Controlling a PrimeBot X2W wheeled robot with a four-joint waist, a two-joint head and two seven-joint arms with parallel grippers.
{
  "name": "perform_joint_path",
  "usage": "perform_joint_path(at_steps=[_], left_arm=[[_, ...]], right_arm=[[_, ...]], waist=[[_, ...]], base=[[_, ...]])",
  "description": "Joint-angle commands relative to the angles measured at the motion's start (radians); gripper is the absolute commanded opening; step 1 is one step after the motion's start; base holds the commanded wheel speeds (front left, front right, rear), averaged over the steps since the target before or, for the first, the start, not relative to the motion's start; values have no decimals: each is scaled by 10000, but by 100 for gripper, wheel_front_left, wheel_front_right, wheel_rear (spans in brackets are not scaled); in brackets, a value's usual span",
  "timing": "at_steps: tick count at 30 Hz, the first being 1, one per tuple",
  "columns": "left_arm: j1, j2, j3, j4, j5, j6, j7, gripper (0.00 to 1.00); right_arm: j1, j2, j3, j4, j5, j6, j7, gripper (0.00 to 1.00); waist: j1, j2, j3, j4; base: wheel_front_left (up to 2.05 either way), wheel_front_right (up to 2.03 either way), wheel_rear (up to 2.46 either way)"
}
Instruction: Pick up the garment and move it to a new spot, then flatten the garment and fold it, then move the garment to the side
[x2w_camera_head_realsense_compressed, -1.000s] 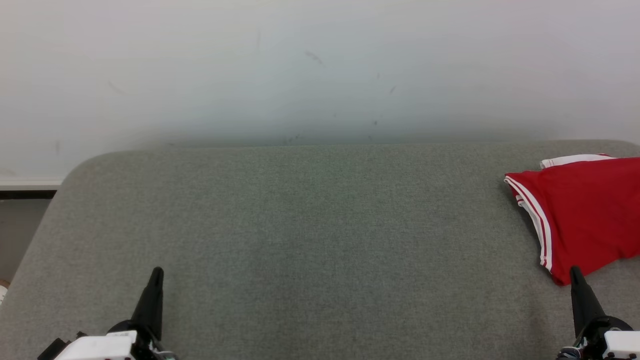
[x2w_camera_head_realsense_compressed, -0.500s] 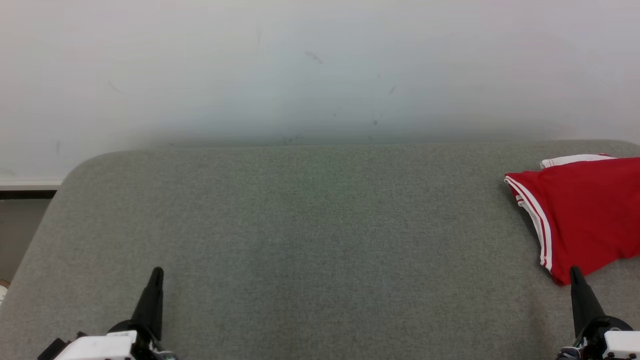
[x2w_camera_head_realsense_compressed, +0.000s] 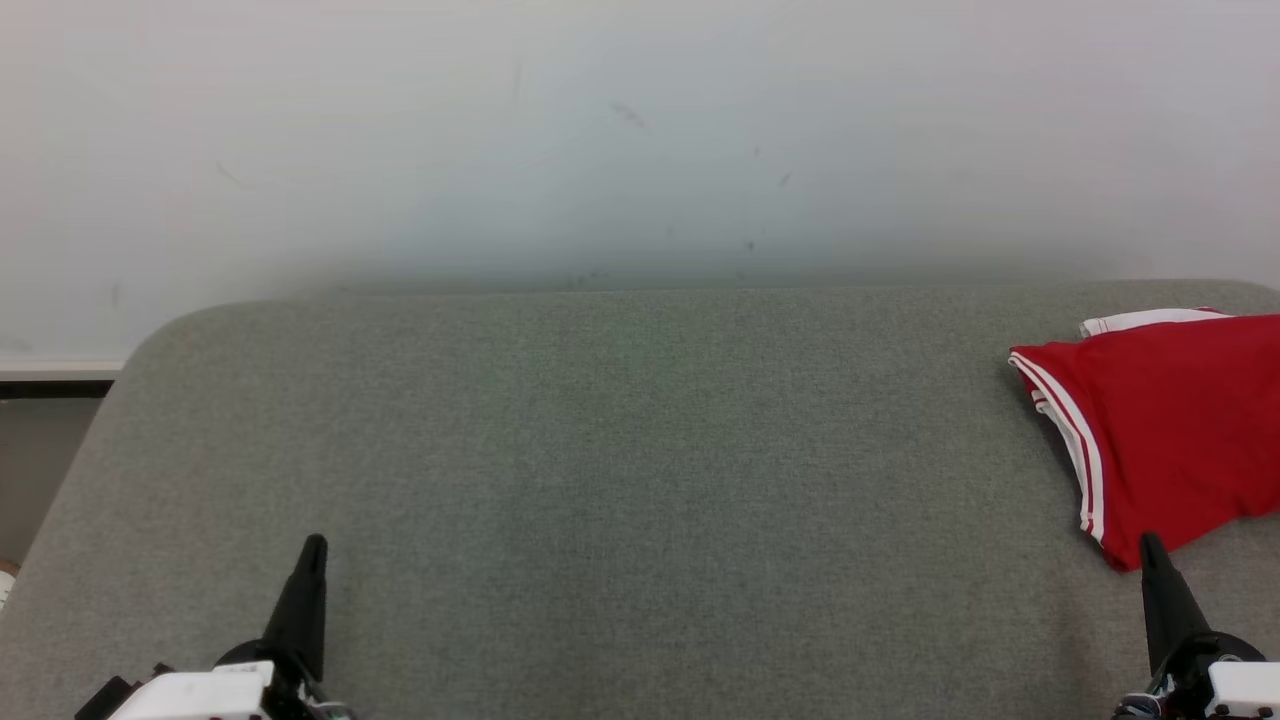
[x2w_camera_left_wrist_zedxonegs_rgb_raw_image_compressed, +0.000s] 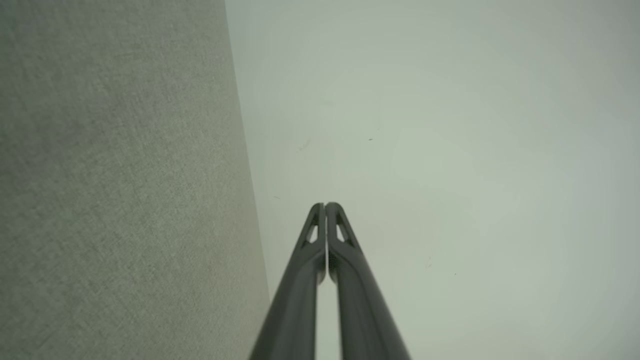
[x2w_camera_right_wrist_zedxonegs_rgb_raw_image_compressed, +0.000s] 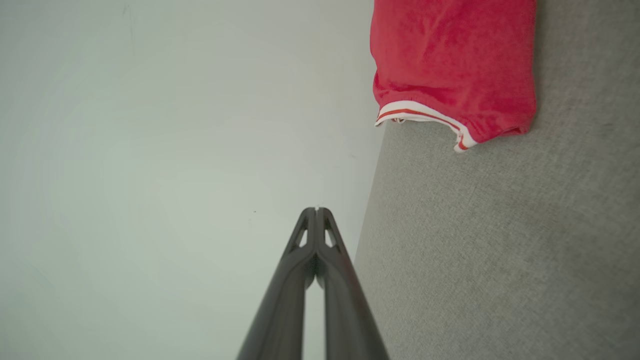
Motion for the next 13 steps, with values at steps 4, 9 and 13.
perform_joint_path(at_steps=[4,9,13], left_arm=[[-68,67,21,3,-144,-45,35,0],[-68,67,21,3,-142,-46,37,0],[-68,67,21,3,-144,-46,37,0]], right_arm=[[-118,-13,-42,-31,-42,2,35,0],[-118,-14,-43,-31,-42,2,36,0],[-119,-14,-43,-31,-43,4,36,0]], waist=[[0,0,0,0],[0,0,0,0],[0,0,0,0]], base=[[0,0,0],[0,0,0],[0,0,0]])
